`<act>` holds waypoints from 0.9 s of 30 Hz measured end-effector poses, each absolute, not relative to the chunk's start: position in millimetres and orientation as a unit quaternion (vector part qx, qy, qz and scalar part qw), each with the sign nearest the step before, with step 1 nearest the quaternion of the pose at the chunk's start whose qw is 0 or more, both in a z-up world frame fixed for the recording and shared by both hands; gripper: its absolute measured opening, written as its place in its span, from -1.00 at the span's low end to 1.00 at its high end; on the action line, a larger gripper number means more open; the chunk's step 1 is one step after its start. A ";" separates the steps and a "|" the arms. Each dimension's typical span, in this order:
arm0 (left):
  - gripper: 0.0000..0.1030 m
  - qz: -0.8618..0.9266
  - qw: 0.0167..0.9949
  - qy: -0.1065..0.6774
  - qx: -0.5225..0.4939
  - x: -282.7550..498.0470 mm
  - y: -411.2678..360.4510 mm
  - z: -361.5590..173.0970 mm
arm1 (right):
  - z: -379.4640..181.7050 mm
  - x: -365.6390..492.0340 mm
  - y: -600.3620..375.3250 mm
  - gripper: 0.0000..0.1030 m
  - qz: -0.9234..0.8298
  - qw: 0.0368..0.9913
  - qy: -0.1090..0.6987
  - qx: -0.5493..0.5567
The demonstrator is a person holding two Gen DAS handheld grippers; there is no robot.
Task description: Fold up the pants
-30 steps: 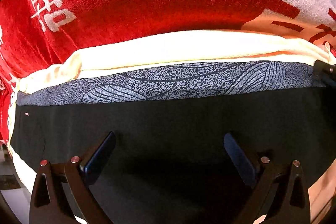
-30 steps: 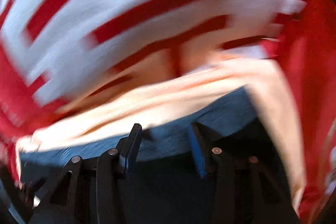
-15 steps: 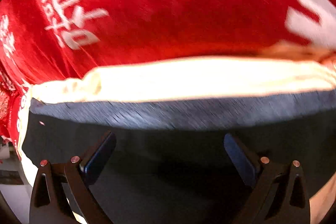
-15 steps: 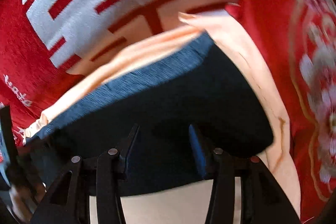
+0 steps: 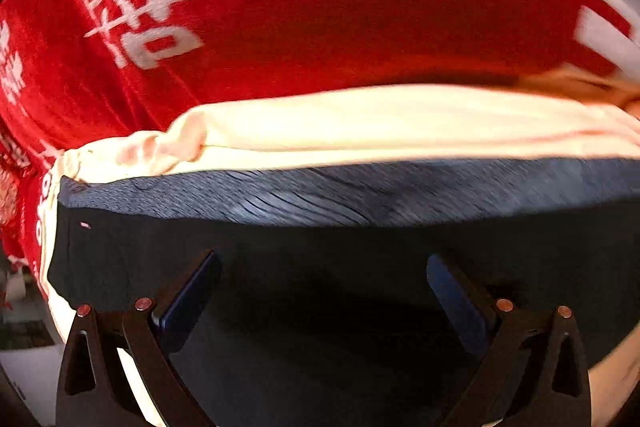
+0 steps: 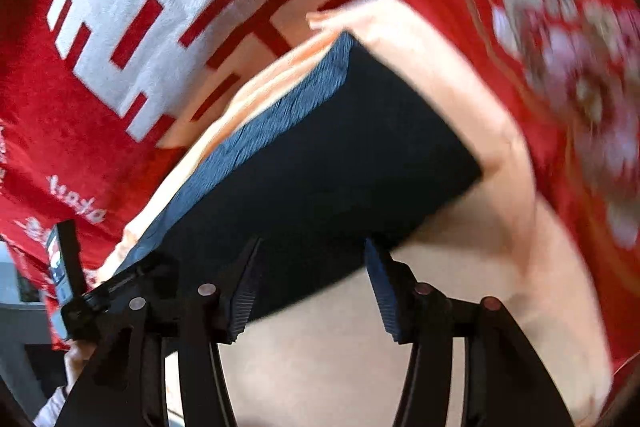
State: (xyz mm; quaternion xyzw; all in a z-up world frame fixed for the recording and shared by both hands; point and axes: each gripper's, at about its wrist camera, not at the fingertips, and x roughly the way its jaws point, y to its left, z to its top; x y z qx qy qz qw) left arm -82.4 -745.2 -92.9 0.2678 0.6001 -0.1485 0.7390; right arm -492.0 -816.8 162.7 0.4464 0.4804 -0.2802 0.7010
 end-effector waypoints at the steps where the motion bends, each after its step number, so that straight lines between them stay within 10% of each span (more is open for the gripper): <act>1: 1.00 -0.152 0.738 0.600 0.267 -97.3 -745.5 -88.8 | 160.7 -495.3 -812.0 0.11 -0.276 0.699 0.481 0.452; 27: 1.00 -0.208 0.710 0.615 0.274 -159.3 -766.1 -72.2 | 136.2 -517.9 -797.6 0.18 -0.267 0.679 0.436 0.527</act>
